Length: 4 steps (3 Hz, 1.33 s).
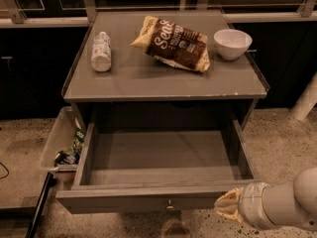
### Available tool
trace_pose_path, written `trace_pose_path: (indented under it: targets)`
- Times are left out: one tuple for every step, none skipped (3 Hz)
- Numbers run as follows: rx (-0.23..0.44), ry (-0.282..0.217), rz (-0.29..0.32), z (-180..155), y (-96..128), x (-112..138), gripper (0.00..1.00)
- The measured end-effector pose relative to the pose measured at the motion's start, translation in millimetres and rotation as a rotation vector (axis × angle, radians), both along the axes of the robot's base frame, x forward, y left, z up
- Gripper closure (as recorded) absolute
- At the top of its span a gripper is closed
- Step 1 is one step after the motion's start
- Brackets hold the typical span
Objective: Close top drawer
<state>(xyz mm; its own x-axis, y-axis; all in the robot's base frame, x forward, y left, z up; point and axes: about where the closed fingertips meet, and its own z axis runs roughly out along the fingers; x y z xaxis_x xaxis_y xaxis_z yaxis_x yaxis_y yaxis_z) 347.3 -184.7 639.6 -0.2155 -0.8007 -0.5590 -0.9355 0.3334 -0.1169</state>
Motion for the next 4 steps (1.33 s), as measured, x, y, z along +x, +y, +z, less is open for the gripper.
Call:
trace_pose_path:
  targets:
    - [0.000,0.000,0.000,0.0,0.0,0.0,0.58]
    - [0.000,0.000,0.000,0.0,0.1,0.1,0.34]
    - [-0.001,-0.010,0.026,-4.4,3.7,10.0,0.11]
    - [0.018,-0.037,0.031,-3.4,6.3,21.0,0.13]
